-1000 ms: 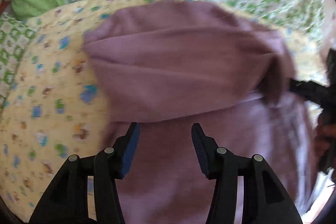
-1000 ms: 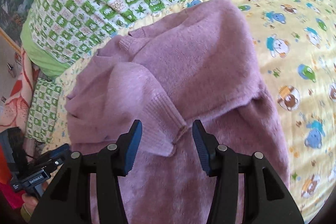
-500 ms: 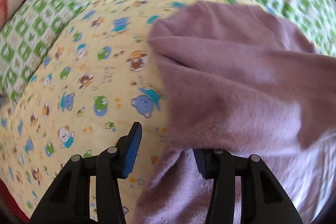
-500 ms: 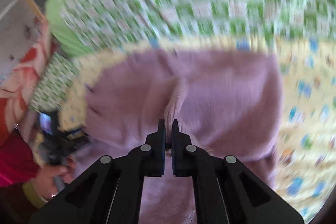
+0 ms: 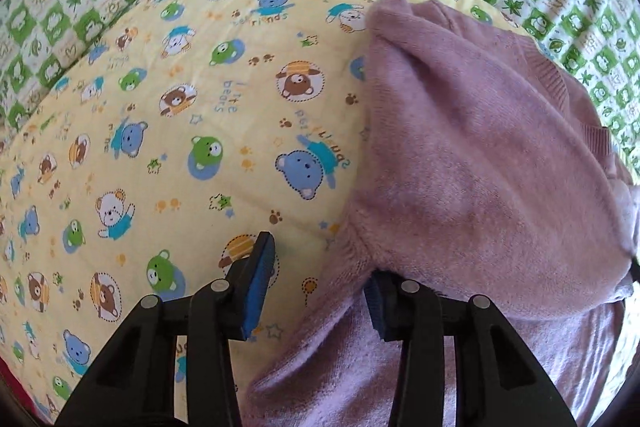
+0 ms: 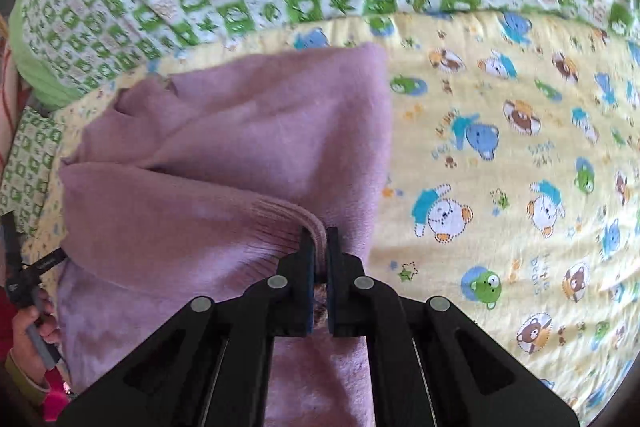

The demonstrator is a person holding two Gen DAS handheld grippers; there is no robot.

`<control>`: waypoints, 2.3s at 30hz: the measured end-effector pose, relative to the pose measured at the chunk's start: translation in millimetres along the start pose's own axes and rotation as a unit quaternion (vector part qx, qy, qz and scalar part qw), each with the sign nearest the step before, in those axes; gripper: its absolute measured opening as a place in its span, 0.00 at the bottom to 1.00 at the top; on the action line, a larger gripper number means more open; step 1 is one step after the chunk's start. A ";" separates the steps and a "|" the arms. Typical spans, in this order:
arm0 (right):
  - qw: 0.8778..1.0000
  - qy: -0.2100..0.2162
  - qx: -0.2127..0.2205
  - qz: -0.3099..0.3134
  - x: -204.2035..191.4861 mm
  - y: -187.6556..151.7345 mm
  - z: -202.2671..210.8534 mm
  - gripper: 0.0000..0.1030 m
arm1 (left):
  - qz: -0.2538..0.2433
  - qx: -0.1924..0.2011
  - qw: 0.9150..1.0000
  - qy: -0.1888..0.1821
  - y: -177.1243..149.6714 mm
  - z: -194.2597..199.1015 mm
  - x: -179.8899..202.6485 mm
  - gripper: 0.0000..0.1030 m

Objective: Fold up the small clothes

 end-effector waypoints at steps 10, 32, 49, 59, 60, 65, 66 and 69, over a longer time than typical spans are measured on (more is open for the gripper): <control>0.993 -0.052 0.082 0.061 -71.6 5.0 59.6 0.57 | 0.017 -0.001 1.000 -0.022 -3.0 5.6 -13.1 0.44; 0.906 0.125 0.001 0.405 -436.4 41.8 -88.2 0.12 | 0.046 -0.002 0.994 -0.102 -27.2 22.8 -37.8 0.44; 0.964 0.227 -0.010 0.137 -362.6 93.1 -99.1 0.06 | 0.053 -0.006 0.994 -0.099 -63.7 57.1 -70.5 0.32; 0.964 0.233 -0.009 0.125 -275.0 20.6 -28.4 0.13 | 0.033 0.006 0.995 -0.096 -80.9 106.4 -93.0 0.36; 0.968 0.221 -0.013 0.115 -260.6 10.3 -25.3 0.22 | 0.031 0.001 0.995 -0.094 -79.4 104.3 -90.8 0.38; 0.987 0.157 -0.021 0.041 -166.2 -43.5 -3.2 0.40 | 0.008 -0.025 0.996 -0.082 -95.0 94.3 -83.9 0.40; 0.988 0.147 -0.024 0.030 -151.2 -51.5 -0.3 0.40 | 0.003 -0.032 0.996 -0.079 -100.9 93.6 -83.8 0.41; 0.993 0.110 -0.025 -0.012 -102.6 -82.4 12.0 0.40 | -0.007 -0.051 0.996 -0.079 -115.2 91.8 -83.9 0.44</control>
Point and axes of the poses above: each gripper's, at about its wrist camera, not at the fingertips, and z roughly against the way its jaws point, x to its right, y to its top, the point moved 1 cm from there along -z, roughly the way its jaws point, and after that the axes turned 6 degrees about -y, right-handed, at the moved point
